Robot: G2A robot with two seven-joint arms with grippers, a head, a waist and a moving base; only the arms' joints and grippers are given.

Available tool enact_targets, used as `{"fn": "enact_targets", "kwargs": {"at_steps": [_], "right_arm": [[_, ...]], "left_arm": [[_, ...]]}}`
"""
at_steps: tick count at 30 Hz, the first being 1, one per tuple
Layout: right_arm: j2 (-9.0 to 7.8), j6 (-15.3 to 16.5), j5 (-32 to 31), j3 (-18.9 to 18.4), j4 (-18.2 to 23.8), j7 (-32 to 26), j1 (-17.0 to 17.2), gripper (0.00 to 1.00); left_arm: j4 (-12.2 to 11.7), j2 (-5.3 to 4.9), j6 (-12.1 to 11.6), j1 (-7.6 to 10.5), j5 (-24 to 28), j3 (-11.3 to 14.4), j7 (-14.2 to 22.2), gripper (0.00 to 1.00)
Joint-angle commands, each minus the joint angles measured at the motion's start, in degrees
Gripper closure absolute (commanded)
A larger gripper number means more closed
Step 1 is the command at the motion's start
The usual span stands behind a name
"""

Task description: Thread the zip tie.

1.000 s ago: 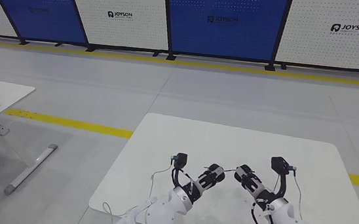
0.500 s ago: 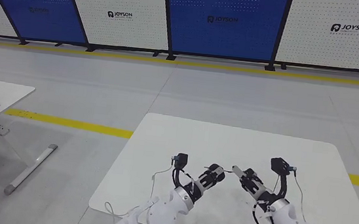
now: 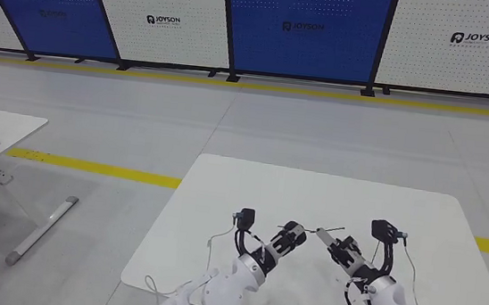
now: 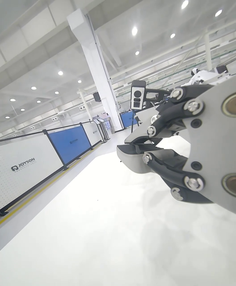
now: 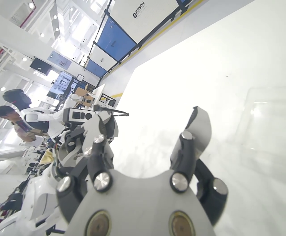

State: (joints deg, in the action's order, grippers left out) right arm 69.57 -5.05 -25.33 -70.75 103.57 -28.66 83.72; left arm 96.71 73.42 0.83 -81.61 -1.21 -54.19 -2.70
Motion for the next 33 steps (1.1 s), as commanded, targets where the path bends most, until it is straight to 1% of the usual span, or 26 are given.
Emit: {"fn": "enact_targets", "kwargs": {"at_steps": [1, 2, 16, 23, 26, 29, 31, 33], "right_arm": [[-0.01, 0.11, -0.01, 0.10, -0.04, -0.11, -0.03, 0.98], [-0.01, 0.13, -0.05, 0.15, -0.08, -0.18, -0.07, 1.00], [-0.02, -0.09, -0.05, 0.77, -0.12, -1.20, -1.04, 1.00], [-0.05, 0.91, 1.76, 0.69, -0.30, -2.19, -1.23, 1.00], [-0.09, 1.15, 2.05, 0.44, -0.16, -2.00, -1.15, 1.00], [-0.13, 1.07, 1.46, 0.27, 0.11, -0.94, -0.86, 1.00], [-0.15, 0.87, 0.57, 0.35, 0.33, -0.37, -0.67, 1.00], [-0.17, 0.72, -0.29, 0.56, 0.53, 0.11, -0.43, 1.00]], "left_arm": [[-0.04, 0.03, -0.10, -0.11, -0.04, -0.04, 0.00, 1.00], [-0.04, 0.04, -0.12, -0.16, -0.07, -0.06, 0.03, 1.00], [0.21, 0.14, -0.08, -0.46, -0.78, -0.23, 1.27, 1.00], [0.70, 0.08, -1.11, -0.80, -1.50, -0.43, 2.19, 1.00], [0.76, 0.05, -1.04, -0.90, -2.25, -0.55, 2.07, 1.00], [0.92, 0.02, -0.69, -1.17, -4.30, -0.56, 0.87, 1.00], [1.02, -0.02, -0.44, -1.33, -6.19, -0.42, 0.20, 0.84], [1.27, 0.00, -0.38, -1.59, -6.56, -0.21, 0.22, 0.82]]}}
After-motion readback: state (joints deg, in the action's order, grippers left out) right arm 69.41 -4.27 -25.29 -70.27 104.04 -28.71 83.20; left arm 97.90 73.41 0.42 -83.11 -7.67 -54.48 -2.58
